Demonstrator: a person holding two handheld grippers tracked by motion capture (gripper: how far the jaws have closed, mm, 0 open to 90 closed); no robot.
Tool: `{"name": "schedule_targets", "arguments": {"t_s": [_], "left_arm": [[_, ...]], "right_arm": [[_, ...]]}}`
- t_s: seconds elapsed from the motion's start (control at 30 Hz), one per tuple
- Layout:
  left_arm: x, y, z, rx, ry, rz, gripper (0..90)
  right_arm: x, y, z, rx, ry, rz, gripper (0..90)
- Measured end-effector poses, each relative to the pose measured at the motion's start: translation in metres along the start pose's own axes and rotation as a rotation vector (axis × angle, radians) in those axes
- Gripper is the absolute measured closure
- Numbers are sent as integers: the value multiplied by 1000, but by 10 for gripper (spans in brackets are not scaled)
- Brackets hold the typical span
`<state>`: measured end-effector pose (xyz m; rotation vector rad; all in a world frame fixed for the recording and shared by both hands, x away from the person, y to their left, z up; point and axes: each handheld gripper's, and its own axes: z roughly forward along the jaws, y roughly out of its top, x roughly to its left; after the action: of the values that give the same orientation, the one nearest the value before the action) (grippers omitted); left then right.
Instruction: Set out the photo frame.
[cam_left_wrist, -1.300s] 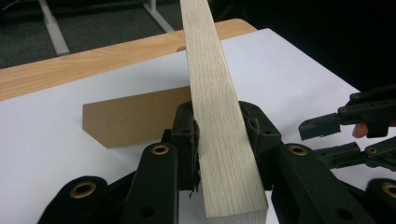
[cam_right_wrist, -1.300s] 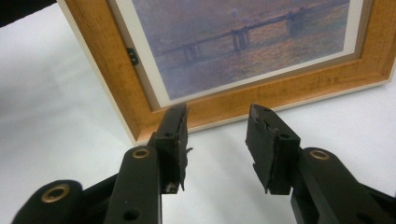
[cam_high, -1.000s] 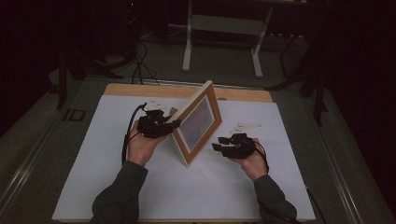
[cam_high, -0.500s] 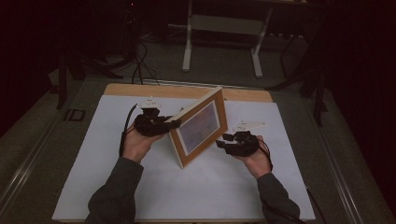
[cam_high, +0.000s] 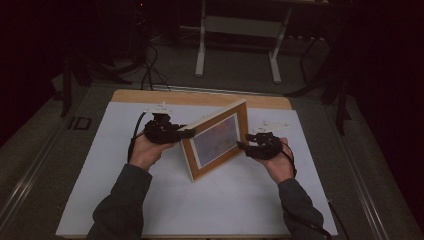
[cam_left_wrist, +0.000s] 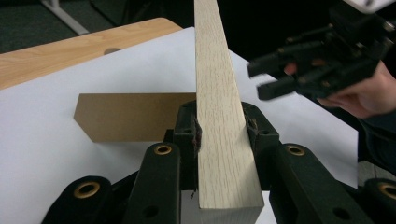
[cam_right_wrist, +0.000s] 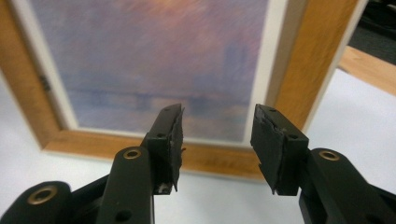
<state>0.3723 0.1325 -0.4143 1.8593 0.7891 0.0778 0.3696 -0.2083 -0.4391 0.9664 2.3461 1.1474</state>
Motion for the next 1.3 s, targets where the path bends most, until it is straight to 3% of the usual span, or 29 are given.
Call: {"name": "schedule_targets", "arguments": {"t_s": [0.23, 0.6, 0.97, 1.17, 1.3], "left_arm": [[1, 3, 2, 20, -29, 16, 720], [9, 5, 4, 29, -79, 23, 720], [14, 9, 8, 49, -124, 52, 720], [18, 9, 10, 45, -155, 50, 721], [19, 9, 11, 45, -157, 58, 721]], "right_arm": [[-20, 8, -1, -34, -54, 46, 505], [-40, 25, 1, -49, -87, 78, 427], [-56, 31, 21, -53, 13, 120, 247], [-66, 28, 28, -64, 155, 137, 233], [-65, 26, 30, -54, 178, 117, 225]]}}
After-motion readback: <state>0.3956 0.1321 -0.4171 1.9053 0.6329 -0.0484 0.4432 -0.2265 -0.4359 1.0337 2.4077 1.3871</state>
